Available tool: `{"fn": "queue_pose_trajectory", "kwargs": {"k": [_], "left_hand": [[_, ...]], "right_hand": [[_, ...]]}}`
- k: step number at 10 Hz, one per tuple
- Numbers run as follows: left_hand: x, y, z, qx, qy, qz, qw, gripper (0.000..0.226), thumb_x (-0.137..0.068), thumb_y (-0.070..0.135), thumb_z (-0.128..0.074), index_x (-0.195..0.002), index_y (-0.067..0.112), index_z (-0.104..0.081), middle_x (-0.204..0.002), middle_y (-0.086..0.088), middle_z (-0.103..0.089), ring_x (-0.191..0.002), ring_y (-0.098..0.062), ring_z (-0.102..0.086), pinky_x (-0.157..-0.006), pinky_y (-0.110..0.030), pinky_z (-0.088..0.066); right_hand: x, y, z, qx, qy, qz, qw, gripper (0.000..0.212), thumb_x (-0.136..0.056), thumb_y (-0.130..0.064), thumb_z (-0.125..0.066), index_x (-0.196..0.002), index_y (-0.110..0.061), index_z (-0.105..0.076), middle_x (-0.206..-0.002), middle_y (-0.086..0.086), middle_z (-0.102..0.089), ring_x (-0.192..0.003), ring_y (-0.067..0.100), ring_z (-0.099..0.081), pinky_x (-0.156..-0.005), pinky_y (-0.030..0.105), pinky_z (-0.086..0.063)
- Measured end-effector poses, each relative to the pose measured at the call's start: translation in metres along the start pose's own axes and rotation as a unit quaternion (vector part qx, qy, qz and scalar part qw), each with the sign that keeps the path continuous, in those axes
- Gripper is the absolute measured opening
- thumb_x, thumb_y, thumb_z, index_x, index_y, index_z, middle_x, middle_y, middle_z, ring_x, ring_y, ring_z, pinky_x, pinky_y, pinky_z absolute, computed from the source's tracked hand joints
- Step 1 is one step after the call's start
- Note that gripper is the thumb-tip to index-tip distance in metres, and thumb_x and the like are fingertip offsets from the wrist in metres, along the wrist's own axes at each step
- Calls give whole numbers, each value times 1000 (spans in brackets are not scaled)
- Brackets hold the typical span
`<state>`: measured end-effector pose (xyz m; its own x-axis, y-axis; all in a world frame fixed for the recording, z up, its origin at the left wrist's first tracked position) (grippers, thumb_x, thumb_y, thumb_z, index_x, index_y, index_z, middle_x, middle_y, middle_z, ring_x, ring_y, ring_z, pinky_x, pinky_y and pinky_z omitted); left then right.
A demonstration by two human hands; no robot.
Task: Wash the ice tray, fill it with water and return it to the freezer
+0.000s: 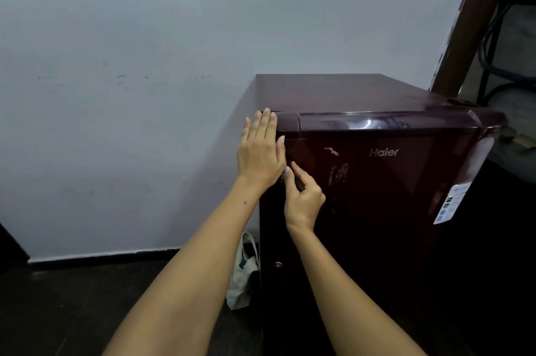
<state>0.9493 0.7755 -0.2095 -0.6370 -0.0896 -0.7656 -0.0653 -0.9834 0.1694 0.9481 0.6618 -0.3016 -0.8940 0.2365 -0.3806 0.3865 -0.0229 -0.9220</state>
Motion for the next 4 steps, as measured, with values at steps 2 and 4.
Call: {"fn": "queue_pose_trajectory", "kwargs": {"k": [2,4], "left_hand": [[1,2,0,10,-16,15,1000,56,-93,29,-27,-139,2,-44,-147,-13,-43,-140,-27,-34,-119,-44,-15],[27,16,20,138,19,99,985,43,-95,20,-35,-129,3,-56,-138,-13,-54,-134,-24,-45,-119,-39,-12]], "right_hand": [[-1,0,1,13,-13,-6,1000,31,-88,-30,-67,-116,-16,-69,-108,0,-72,-100,6,-66,-89,16,-51],[-14,-9,11,82,-65,-23,994,26,-85,-32,-68,-107,-20,-74,-96,-6,-75,-92,2,-68,-90,28,-53]]}}
Point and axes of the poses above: each hand's wrist, its own x-axis away from the middle knuckle, its own z-axis out of the back of the hand, y = z × x, the point moved 7 cm from there along -x, towards the middle knuckle
